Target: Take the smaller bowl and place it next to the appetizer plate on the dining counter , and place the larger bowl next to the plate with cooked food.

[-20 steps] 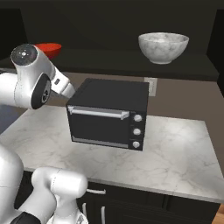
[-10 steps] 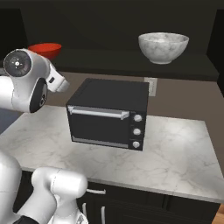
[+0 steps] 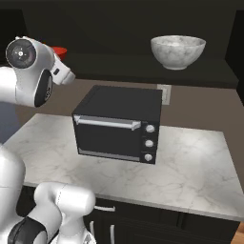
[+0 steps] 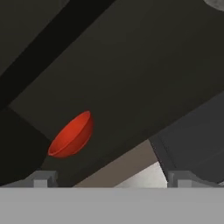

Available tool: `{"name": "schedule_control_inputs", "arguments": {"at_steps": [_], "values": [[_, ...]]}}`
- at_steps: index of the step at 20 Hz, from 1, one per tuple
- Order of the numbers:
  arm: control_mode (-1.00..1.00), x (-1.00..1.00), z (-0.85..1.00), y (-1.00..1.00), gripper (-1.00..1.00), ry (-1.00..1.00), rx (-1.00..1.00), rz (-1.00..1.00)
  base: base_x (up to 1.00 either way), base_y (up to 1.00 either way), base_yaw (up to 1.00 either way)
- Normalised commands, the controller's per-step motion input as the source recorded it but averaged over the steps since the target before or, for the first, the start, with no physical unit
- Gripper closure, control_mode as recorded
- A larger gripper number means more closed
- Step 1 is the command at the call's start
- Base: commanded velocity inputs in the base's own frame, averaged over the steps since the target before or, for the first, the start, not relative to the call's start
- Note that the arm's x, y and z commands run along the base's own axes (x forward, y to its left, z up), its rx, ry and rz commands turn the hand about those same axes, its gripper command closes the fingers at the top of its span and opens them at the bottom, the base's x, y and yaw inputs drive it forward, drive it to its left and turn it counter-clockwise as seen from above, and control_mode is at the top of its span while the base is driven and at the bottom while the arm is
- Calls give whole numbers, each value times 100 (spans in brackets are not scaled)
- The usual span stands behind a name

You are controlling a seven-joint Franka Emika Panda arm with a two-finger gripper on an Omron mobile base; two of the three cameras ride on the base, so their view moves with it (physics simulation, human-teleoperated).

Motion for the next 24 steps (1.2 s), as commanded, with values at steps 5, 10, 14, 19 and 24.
{"name": "schedule_control_inputs", "arguments": {"at_steps": [5,10,14,19,24], "values": [[-100,21,28,7,-100,0,7,13,0,0,0],[-100,42,2,28,-100,6,7,7,0,0,0],[-100,52,0,44,-100,0,0,1,0,0,0],[-100,41,-12,56,-100,0,0,0,0,0,0],[-100,32,-18,59,-100,10,0,0,0,0,0]]}}
